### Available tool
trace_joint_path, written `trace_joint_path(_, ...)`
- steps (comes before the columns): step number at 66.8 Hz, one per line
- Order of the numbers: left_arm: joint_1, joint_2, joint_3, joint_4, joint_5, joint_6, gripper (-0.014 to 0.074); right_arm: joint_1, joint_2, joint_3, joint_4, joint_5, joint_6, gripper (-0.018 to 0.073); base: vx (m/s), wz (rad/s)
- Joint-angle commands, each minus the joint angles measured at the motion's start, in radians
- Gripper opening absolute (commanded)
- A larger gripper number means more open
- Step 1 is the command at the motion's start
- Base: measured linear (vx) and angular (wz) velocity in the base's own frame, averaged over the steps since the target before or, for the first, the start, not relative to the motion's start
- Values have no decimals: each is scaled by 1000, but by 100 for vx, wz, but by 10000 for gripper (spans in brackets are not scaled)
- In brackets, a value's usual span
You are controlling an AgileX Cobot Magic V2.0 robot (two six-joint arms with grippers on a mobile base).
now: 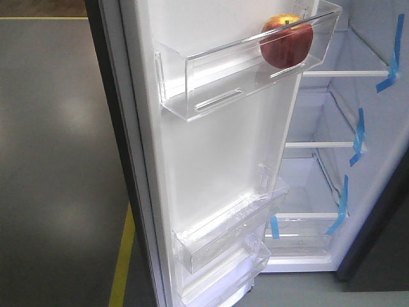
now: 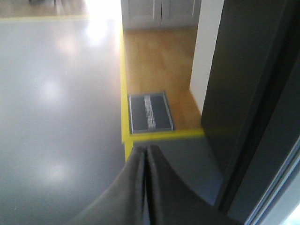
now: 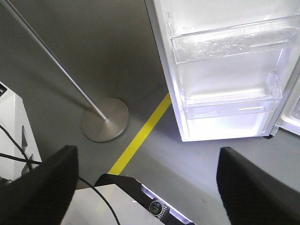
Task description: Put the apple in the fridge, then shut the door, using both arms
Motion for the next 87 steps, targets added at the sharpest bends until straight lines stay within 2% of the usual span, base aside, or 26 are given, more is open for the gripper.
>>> trace_joint_path(1, 0, 116, -139, 15, 52, 2, -6, -6, 16, -21, 19, 12, -11, 575, 0, 0)
trace_joint_path(6, 0, 209, -211, 14, 105, 2, -6, -6, 16, -21, 19, 12, -11, 575, 0, 0)
trace_joint_path(23, -1, 452, -418, -3, 181, 30, -6, -6, 16, -21, 19, 12, -11, 574, 0, 0)
trace_joint_path(28, -1, 516, -469, -65, 219, 95, -6, -6, 16, -21, 19, 12, -11, 574, 0, 0)
trace_joint_path(35, 0, 598, -517, -182, 215, 208, -6, -6, 16, -21, 19, 12, -11, 574, 0, 0)
trace_joint_path(39, 0, 639, -549, -224, 208, 241, -6, -6, 16, -21, 19, 12, -11, 574, 0, 0)
trace_joint_path(55, -1, 816, -702, -305, 206, 265, -6, -6, 16, -21, 19, 12, -11, 574, 0, 0)
trace_joint_path(63, -2, 898, -774, -377, 212, 308, -6, -6, 16, -21, 19, 12, -11, 574, 0, 0)
trace_joint_path(72, -2, 989, -861, -487, 241, 392, -6, -6, 16, -21, 19, 12, -11, 574, 0, 0)
trace_joint_path(87, -2, 1106, -1004, -598, 281, 428, -6, -6, 16, -21, 19, 12, -11, 574, 0, 0)
